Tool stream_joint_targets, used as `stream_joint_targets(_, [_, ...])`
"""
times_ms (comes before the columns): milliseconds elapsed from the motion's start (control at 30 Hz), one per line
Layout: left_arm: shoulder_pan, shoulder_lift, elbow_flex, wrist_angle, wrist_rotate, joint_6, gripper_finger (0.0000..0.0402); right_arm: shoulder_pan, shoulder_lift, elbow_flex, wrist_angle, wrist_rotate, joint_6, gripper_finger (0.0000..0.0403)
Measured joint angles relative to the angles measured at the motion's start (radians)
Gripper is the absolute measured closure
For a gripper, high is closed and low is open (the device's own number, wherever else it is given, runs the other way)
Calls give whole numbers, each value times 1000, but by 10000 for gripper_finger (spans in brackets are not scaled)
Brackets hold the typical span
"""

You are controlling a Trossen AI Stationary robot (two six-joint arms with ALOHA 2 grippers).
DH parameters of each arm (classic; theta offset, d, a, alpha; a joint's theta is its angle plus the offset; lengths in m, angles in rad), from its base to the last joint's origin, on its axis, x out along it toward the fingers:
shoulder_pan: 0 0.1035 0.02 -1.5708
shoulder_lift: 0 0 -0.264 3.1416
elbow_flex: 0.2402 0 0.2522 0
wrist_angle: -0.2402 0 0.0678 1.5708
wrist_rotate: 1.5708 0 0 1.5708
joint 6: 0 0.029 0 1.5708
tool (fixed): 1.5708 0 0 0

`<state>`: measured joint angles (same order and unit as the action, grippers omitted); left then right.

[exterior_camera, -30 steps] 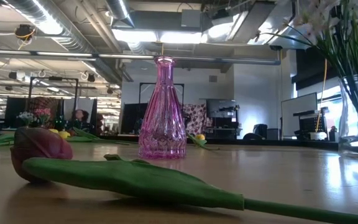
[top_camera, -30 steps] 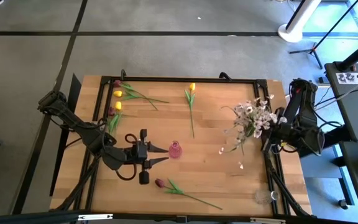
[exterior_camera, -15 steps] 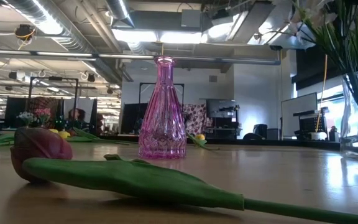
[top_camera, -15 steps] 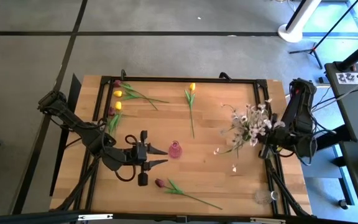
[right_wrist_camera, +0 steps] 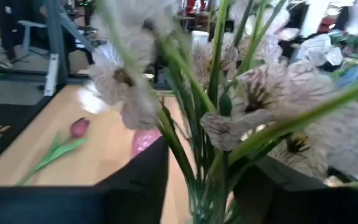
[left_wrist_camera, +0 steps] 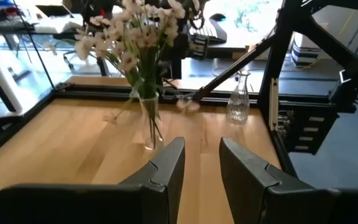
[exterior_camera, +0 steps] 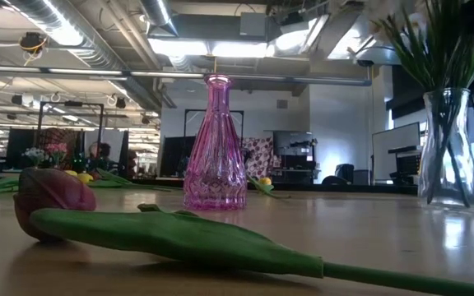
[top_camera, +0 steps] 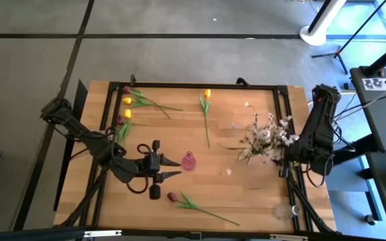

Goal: Sort flowers into vase by color
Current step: Put the white flowers into the top transparent vase, then put the bottom red flower into the red vase

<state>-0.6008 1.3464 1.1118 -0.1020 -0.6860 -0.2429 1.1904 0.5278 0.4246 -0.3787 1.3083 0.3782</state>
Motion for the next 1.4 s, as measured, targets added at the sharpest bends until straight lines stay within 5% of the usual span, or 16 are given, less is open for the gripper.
stream_joint_targets(433, [1, 0, 0, -22, 12, -13, 305, 0, 30, 148, 3, -54, -124, 144])
stream_joint_targets(900, [-23, 110, 0, -20, 105, -74, 305, 0, 152, 371, 40, -35, -362, 139])
stream_joint_targets(1200, [-31, 329, 0, -7, 140, -295, 305, 0, 311, 540, 40, -4, -470, 139])
stream_joint_targets(1400, [-50, 479, 0, 141, 260, -343, 305, 0, 403, 643, 41, 4, -480, 139])
